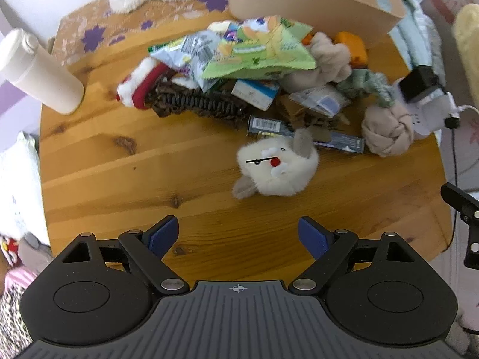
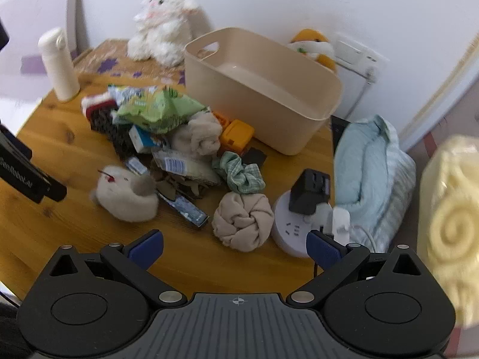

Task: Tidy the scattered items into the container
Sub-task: 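Grasp the white plush mouse with the left tool while the right tool grasps the beige knotted sock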

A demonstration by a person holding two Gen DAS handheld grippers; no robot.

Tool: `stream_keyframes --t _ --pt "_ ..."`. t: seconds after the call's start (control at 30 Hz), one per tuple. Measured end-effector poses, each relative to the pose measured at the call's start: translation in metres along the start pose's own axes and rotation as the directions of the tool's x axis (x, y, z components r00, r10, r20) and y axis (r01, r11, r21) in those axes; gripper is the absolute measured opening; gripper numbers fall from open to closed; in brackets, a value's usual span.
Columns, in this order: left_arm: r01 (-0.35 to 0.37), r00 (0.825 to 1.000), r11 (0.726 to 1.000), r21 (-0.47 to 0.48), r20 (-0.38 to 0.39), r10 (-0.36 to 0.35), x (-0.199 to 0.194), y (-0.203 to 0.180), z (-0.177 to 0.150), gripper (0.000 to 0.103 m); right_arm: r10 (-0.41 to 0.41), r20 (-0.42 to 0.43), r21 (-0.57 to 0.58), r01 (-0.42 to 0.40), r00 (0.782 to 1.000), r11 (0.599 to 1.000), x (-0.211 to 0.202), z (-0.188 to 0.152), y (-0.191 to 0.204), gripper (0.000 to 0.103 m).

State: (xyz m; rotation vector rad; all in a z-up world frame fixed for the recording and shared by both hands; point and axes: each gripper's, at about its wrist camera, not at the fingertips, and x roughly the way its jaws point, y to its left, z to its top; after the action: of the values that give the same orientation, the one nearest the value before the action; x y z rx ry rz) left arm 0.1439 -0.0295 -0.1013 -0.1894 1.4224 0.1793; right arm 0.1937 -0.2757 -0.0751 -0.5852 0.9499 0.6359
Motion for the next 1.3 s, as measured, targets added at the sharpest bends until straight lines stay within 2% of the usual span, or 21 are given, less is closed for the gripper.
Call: stream_keyframes --t 0.27,0.47,0.63,0.8,1.0,1.13,1.17,1.23,1.3 --pt "0.028 0.999 0.994 -0.103 -0.044 -0.032 0.038 -0.003 0.016 0.088 0.036 -0.028 -0.125 -0.040 0.999 0.991 0.058 0.002 -0.007 0.103" --pt "0.030 0.999 0.989 -0.147 -0.035 -0.036 0.056 -0.008 0.032 0.088 0.091 -0.027 -0.139 -0.094 0.995 0.986 0.087 0.007 -0.015 0.103" --pt "0.034 0.997 0.978 -0.205 -0.060 -0.047 0.075 -0.007 0.041 0.088 0.096 -0.028 -0.175 -0.100 0.995 0.979 0.106 0.010 -0.015 0.103" --pt "0.058 0.991 0.962 -0.267 -0.099 -0.088 0.095 -0.005 0.046 0.088 0.101 -0.029 -0.190 -0.105 0.994 0.976 0.123 0.012 -0.015 0.103" --pt "0.073 0.989 0.961 -0.266 -0.104 -0.104 0.112 -0.014 0.049 0.088 0.067 -0.040 -0.247 -0.075 0.997 0.966 0.139 0.005 -0.012 0.100" --pt "0.075 0.990 0.965 -0.250 -0.099 -0.102 0.120 -0.020 0.047 0.088 0.091 -0.065 -0.251 -0.105 0.994 0.962 0.147 0.000 -0.014 0.091" --pt "0.075 0.990 0.966 -0.247 -0.099 -0.102 0.122 -0.021 0.046 0.086 0.092 -0.067 -0.250 -0.106 0.993 0.962 0.149 0.000 -0.014 0.088" --pt "0.072 0.990 0.969 -0.235 -0.102 -0.098 0.126 -0.023 0.045 0.070 0.086 -0.070 -0.257 -0.101 0.994 0.961 0.154 -0.001 -0.012 0.085" --pt "0.067 0.993 0.977 -0.205 -0.080 -0.085 0.124 -0.027 0.045 0.061 0.072 -0.069 -0.271 -0.088 0.995 0.959 0.158 -0.003 -0.010 0.080"
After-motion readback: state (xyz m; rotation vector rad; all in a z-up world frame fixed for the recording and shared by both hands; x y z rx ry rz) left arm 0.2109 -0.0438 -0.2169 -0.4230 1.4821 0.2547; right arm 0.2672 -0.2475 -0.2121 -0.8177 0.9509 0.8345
